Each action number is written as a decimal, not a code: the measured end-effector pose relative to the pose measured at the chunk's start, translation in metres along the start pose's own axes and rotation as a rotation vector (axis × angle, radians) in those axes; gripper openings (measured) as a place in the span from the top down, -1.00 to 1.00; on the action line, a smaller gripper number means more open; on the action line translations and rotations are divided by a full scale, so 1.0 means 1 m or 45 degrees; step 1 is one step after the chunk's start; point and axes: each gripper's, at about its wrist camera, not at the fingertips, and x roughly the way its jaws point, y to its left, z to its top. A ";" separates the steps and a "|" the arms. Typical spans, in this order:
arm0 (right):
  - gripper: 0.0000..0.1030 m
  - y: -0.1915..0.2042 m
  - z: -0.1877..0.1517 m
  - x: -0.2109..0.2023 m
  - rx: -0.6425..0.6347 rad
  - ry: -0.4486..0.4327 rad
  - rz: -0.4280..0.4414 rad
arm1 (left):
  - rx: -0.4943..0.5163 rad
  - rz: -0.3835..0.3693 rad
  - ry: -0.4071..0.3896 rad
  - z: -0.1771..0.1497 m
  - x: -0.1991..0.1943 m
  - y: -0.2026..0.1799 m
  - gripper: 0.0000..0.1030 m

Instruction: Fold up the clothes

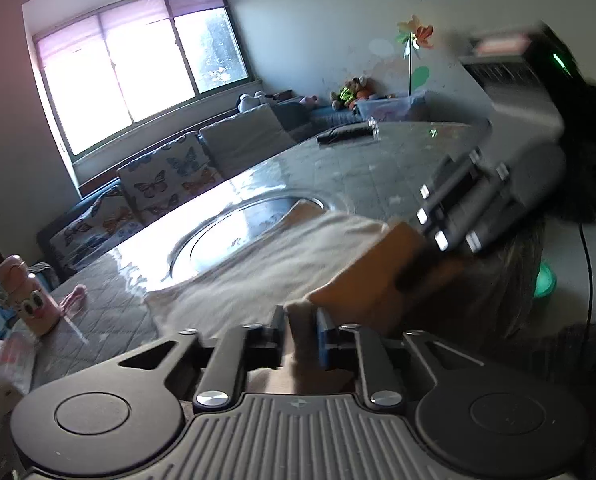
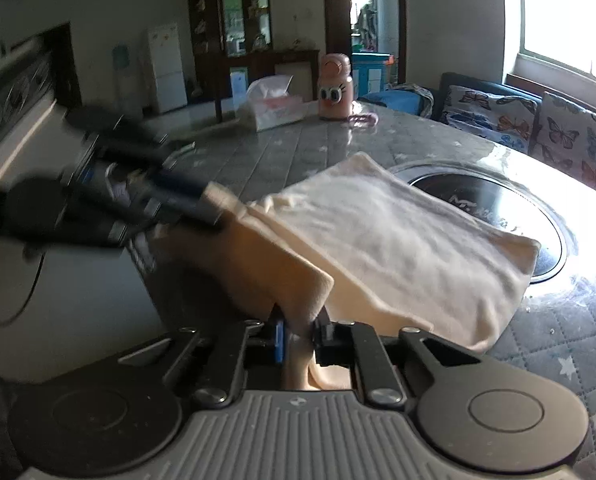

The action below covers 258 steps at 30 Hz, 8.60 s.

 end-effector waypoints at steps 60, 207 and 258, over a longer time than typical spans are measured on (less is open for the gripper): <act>0.40 -0.149 0.052 0.087 0.402 0.008 -0.327 | -0.345 0.341 0.204 0.010 0.145 0.138 0.15; 0.60 -0.131 0.040 0.086 0.317 0.023 -0.290 | -0.635 0.052 0.217 0.006 0.128 0.133 0.41; 0.58 -0.161 0.004 0.070 0.660 -0.008 -0.294 | -0.950 0.165 0.240 -0.020 0.095 0.131 0.21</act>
